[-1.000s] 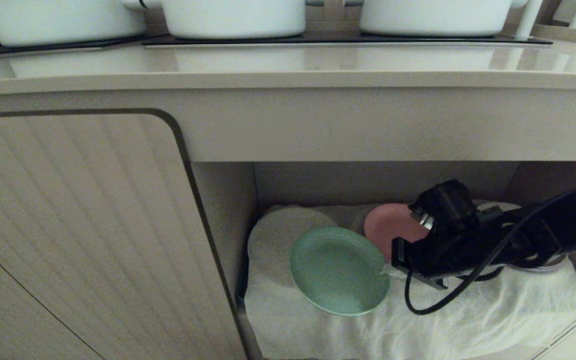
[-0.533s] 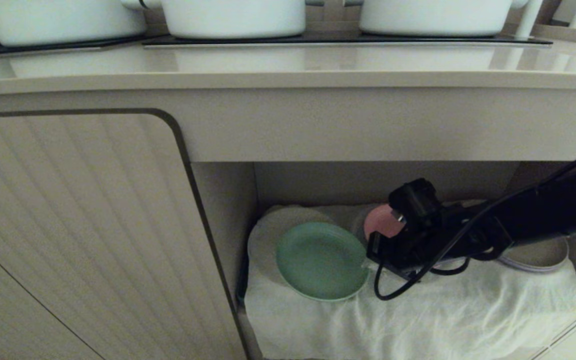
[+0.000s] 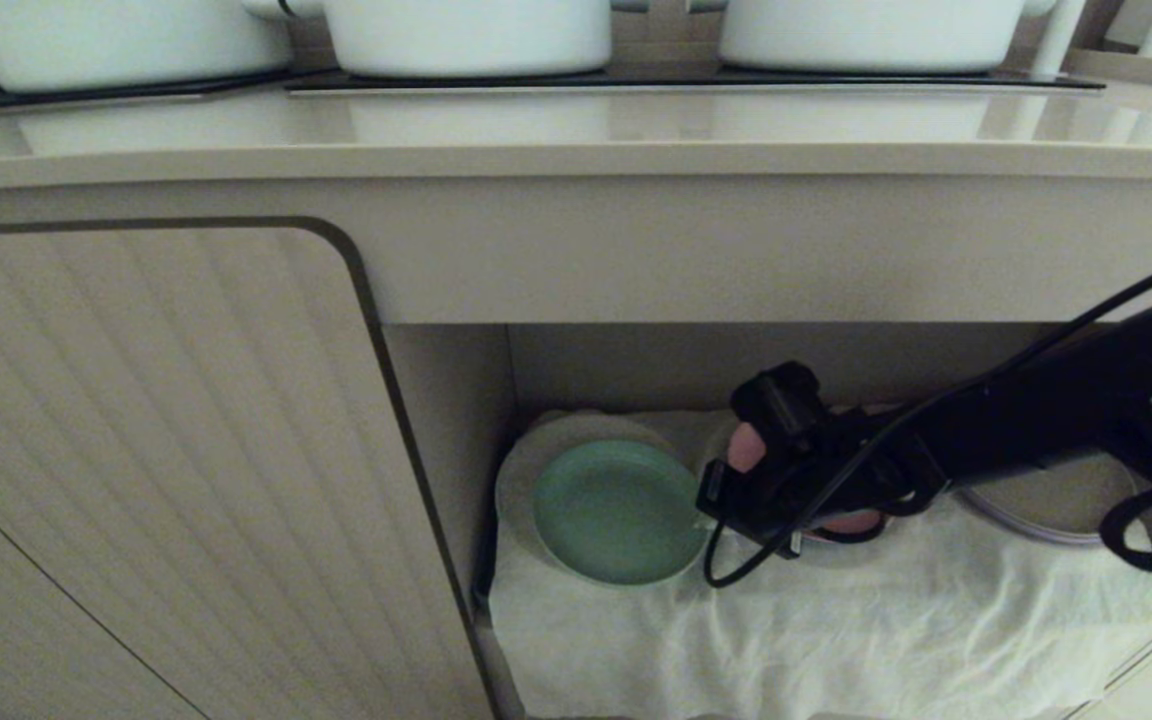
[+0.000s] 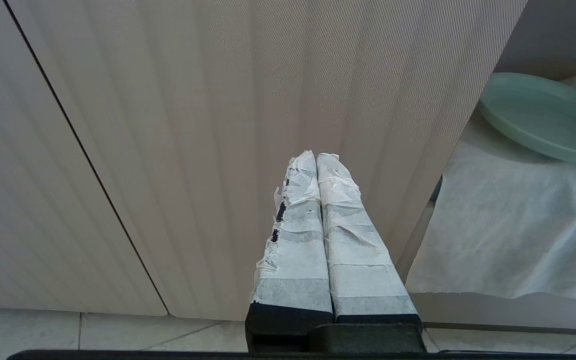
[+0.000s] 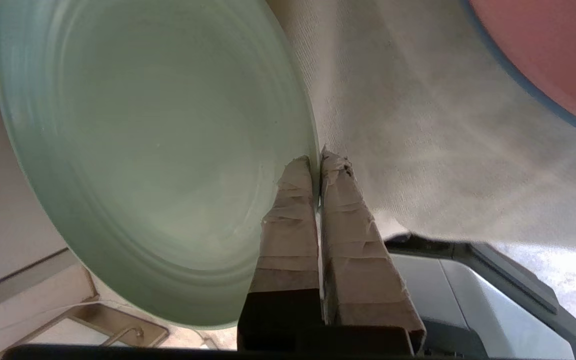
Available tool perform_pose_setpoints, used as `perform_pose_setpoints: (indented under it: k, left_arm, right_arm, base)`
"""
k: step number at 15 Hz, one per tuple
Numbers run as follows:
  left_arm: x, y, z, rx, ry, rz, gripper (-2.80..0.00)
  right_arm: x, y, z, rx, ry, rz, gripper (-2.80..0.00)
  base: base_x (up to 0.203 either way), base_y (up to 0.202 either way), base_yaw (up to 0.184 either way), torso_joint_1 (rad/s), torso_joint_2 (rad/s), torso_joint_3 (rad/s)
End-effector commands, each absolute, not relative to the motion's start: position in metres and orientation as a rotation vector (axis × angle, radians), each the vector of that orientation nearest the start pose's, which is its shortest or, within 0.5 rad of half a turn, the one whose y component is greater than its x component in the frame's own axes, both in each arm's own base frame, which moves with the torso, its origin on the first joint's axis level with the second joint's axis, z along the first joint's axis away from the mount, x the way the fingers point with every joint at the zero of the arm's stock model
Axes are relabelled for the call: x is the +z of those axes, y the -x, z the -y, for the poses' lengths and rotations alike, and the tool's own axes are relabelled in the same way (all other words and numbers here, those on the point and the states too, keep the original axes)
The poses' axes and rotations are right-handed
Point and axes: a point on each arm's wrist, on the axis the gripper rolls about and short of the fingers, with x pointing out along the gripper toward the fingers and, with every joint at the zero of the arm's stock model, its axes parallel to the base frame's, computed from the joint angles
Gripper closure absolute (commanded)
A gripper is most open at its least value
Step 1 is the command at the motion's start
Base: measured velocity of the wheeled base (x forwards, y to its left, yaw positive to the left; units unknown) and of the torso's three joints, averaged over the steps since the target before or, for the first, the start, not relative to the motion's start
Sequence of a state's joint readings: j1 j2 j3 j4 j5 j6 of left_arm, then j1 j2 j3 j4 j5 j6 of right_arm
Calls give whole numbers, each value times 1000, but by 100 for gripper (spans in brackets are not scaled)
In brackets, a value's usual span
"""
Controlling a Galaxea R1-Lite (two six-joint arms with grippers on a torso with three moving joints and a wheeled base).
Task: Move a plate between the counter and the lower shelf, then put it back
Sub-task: Put the plate in the cupboard
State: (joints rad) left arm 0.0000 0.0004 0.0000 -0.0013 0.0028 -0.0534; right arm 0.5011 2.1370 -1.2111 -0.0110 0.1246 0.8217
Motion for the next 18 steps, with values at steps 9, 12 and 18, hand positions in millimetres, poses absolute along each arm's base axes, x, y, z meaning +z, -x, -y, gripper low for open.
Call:
perform_pose_setpoints:
  k: [9,12,18]
  left_arm:
    - [76,23,0,3,54,2,0]
    - [76,23,0,3,54,2,0]
    - [76,23,0,3,54,2,0]
  right_arm:
    - [66,-366,-208,122,-607,-1041,0]
    - [62,-369,-210,110,-603,-1039,0]
    - [59,-376,-216,120,-605,-1030,0]
  base:
    - [0,0,0,0,0,0]
    - [0,0,0,0,0,0]
    - [0,0,0,0,0,0]
